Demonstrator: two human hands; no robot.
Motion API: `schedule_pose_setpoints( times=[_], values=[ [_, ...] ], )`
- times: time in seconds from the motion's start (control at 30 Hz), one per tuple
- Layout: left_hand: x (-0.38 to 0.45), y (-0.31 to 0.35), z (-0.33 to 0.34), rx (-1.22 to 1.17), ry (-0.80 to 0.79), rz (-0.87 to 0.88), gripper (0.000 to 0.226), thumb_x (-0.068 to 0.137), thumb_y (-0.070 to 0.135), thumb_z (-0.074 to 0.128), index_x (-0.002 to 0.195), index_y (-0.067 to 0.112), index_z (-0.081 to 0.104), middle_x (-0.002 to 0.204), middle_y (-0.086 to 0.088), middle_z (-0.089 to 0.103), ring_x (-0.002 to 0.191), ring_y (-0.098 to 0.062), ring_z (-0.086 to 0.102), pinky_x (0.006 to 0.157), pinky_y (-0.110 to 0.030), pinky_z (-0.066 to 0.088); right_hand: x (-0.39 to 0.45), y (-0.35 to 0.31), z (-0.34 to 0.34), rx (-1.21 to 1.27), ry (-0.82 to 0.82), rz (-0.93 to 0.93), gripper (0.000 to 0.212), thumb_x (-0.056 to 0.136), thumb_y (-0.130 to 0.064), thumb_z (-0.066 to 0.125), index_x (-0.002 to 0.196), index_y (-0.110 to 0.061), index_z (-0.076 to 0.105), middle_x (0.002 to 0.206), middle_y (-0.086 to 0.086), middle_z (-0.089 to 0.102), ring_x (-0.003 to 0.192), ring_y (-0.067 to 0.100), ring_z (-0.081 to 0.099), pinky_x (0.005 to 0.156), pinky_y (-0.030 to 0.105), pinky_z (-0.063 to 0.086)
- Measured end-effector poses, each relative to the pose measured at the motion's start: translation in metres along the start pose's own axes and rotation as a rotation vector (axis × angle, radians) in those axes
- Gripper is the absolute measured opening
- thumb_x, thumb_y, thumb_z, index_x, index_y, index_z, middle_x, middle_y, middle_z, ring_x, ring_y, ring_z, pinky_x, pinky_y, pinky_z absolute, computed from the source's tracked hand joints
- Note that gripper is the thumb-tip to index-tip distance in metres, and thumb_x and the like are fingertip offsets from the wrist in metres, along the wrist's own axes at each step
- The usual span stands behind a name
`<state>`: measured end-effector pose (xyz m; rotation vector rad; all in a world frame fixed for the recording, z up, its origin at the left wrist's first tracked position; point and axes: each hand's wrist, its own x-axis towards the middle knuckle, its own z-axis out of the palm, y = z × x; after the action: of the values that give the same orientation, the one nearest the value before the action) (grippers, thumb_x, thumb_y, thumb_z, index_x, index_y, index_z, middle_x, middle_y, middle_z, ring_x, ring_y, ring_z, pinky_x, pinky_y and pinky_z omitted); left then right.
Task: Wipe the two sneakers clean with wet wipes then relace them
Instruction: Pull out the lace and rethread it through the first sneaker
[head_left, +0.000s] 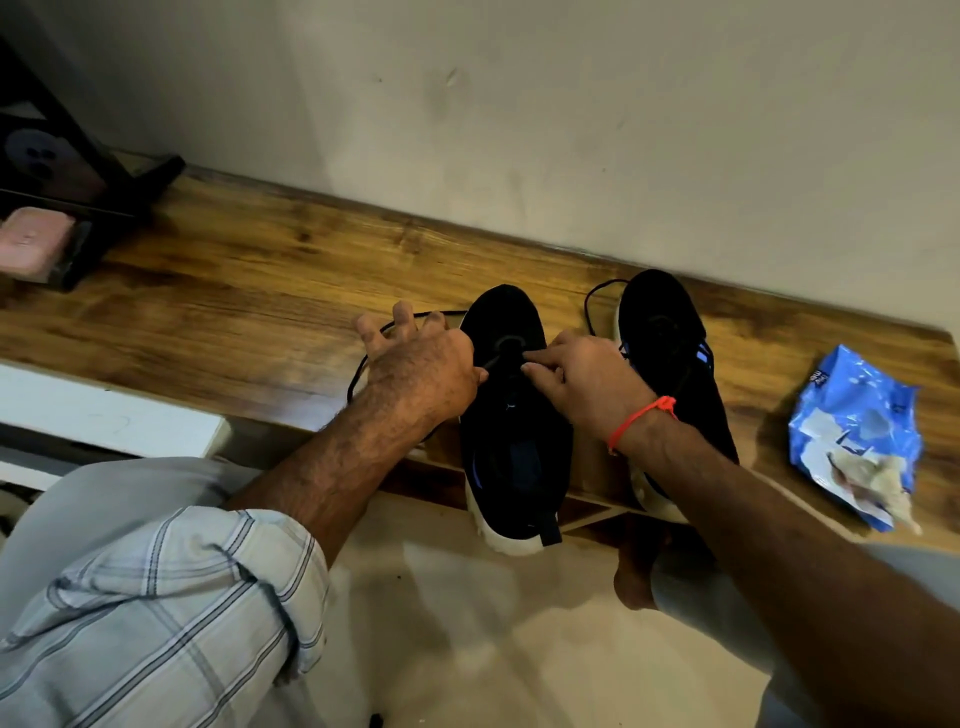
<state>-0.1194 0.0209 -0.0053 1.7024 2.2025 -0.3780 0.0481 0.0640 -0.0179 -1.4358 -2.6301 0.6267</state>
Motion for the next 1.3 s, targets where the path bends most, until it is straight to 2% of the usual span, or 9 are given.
schedule_pose_setpoints(
  times=[0.1, 0.23, 0.37, 0.53, 0.67, 0.8, 1.03, 1.2, 1.3],
  values=[
    [0.001, 0.001, 0.001, 0.005, 0.0, -0.015, 0.034, 0.098, 0.059, 0.051, 0.115, 0.033, 0.067, 0.145, 0.002, 0.045, 0.14, -0.032, 0.021, 0.105, -0.066, 0.02, -0.004, 0.002, 0.002, -0.155, -0.056, -0.041, 0.035, 0.101, -0.033, 0.051, 0.131, -0.019, 0.062, 0.121, 0.007, 0.057, 0.116, 0.026, 0.053, 0.095, 0.04, 0.047],
    [0.001, -0.002, 0.003, 0.003, 0.008, -0.023, 0.034, 0.098, 0.058, 0.052, 0.112, 0.031, 0.067, 0.139, 0.002, 0.049, 0.137, -0.032, 0.025, 0.105, -0.065, 0.023, -0.013, 0.001, 0.002, -0.261, 0.03, -0.102, 0.029, 0.1, -0.033, 0.051, 0.123, -0.023, 0.067, 0.115, -0.001, 0.056, 0.114, 0.022, 0.054, 0.083, 0.039, 0.053],
    [0.002, -0.003, 0.003, 0.006, 0.014, -0.023, 0.036, 0.098, 0.058, 0.052, 0.115, 0.03, 0.067, 0.138, 0.001, 0.05, 0.137, -0.032, 0.027, 0.107, -0.067, 0.023, -0.014, 0.007, 0.005, -0.078, 0.142, -0.068, 0.012, 0.09, -0.026, 0.067, 0.095, -0.017, 0.06, 0.099, -0.003, 0.054, 0.095, 0.02, 0.056, 0.077, 0.041, 0.053],
    [0.003, -0.003, 0.003, -0.015, 0.017, -0.01, 0.035, 0.098, 0.059, 0.052, 0.111, 0.03, 0.067, 0.136, 0.001, 0.05, 0.135, -0.032, 0.027, 0.106, -0.066, 0.024, -0.018, 0.015, -0.002, 0.276, 0.113, 0.111, 0.044, 0.078, -0.028, 0.084, 0.095, -0.02, 0.044, 0.085, -0.006, 0.055, 0.076, 0.006, 0.055, 0.065, 0.018, 0.048],
    [0.003, 0.001, 0.004, -0.139, 0.102, 0.044, 0.025, 0.095, 0.045, 0.06, 0.119, 0.037, 0.056, 0.139, 0.003, 0.049, 0.134, -0.03, 0.03, 0.106, -0.06, 0.026, -0.019, 0.014, 0.004, 0.296, 0.13, 0.162, 0.04, 0.08, -0.032, 0.081, 0.099, -0.018, 0.049, 0.084, -0.007, 0.058, 0.076, 0.005, 0.057, 0.064, 0.015, 0.047],
    [0.002, 0.015, 0.008, -0.306, 0.159, 0.192, 0.043, 0.093, 0.027, 0.063, 0.129, 0.049, 0.052, 0.15, 0.01, 0.039, 0.138, -0.026, 0.025, 0.105, -0.056, 0.023, -0.016, 0.011, 0.008, 0.282, 0.17, 0.157, 0.023, 0.087, -0.038, 0.073, 0.1, -0.022, 0.064, 0.081, -0.009, 0.064, 0.077, 0.002, 0.06, 0.071, 0.02, 0.054],
    [0.006, 0.024, 0.017, -0.208, 0.379, 0.157, 0.014, 0.093, 0.047, 0.065, 0.105, 0.04, 0.07, 0.135, 0.016, 0.057, 0.129, -0.022, 0.038, 0.101, -0.05, 0.028, -0.015, 0.013, 0.011, 0.238, 0.226, 0.129, 0.011, 0.087, -0.032, 0.072, 0.084, -0.021, 0.069, 0.079, -0.01, 0.065, 0.077, 0.006, 0.063, 0.068, 0.035, 0.06],
    [0.008, 0.021, 0.022, -0.31, 0.364, 0.113, 0.008, 0.097, 0.044, 0.06, 0.101, 0.037, 0.064, 0.121, 0.013, 0.062, 0.124, -0.02, 0.041, 0.101, -0.049, 0.026, -0.017, 0.012, 0.008, 0.279, 0.227, 0.146, 0.011, 0.088, -0.028, 0.072, 0.08, -0.021, 0.067, 0.076, -0.009, 0.065, 0.073, 0.004, 0.062, 0.067, 0.025, 0.058],
    [0.009, 0.02, 0.022, -0.393, 0.303, 0.087, 0.025, 0.1, 0.033, 0.059, 0.124, 0.041, 0.059, 0.129, 0.011, 0.061, 0.128, -0.022, 0.041, 0.107, -0.054, 0.024, -0.019, 0.01, 0.006, 0.336, 0.242, 0.143, 0.008, 0.09, -0.025, 0.07, 0.084, -0.02, 0.069, 0.077, -0.009, 0.066, 0.074, 0.0, 0.062, 0.065, 0.015, 0.052]
  ],
)
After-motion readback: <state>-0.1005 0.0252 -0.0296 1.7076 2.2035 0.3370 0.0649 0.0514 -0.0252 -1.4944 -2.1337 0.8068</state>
